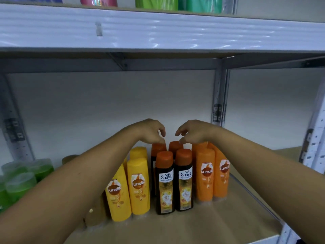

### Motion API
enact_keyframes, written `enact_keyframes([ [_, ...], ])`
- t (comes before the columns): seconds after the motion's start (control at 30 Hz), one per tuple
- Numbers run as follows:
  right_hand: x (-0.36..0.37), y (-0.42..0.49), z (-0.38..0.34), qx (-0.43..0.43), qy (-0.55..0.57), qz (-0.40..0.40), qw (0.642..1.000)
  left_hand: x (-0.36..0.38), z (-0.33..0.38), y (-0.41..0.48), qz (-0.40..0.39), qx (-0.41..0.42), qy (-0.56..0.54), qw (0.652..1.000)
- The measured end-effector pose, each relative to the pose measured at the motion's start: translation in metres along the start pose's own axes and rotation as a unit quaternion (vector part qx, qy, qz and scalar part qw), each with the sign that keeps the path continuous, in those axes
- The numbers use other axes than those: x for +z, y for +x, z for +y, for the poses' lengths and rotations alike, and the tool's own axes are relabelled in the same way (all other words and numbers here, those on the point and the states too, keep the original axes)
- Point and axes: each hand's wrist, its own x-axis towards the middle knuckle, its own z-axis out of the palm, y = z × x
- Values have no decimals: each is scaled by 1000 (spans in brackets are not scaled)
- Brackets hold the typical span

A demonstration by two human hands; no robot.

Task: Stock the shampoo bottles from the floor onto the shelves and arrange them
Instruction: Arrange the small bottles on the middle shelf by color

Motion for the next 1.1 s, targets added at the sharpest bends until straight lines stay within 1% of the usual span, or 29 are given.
enact_keyframes([
  [0.07,4,13,-6,18,33,-37,999,6,-1,15,-31,-19,18,999],
  [0.2,12,31,-12,43,37,-89,994,14,-4,32,-86,-42,-8,995],
  [0.3,18,38,-11,58,65,-110,990,17,-5,35,-95,-37,-33,994],
  [0.43,21,42,-7,43,44,-88,994,20,-4,34,-73,-6,-41,996],
  [0.57,20,42,-1,49,42,-82,995,22,-1,35,-56,9,-37,998],
  [0.73,22,43,4,48,39,-77,995,24,3,38,-43,12,-35,998],
  [0.93,29,46,5,49,29,-51,997,24,3,37,-42,12,-26,999],
  [1.03,25,39,0,47,16,-31,998,20,2,29,-24,25,13,999],
  [1.1,18,29,-5,27,-6,5,1000,13,-1,15,1,39,47,998],
])
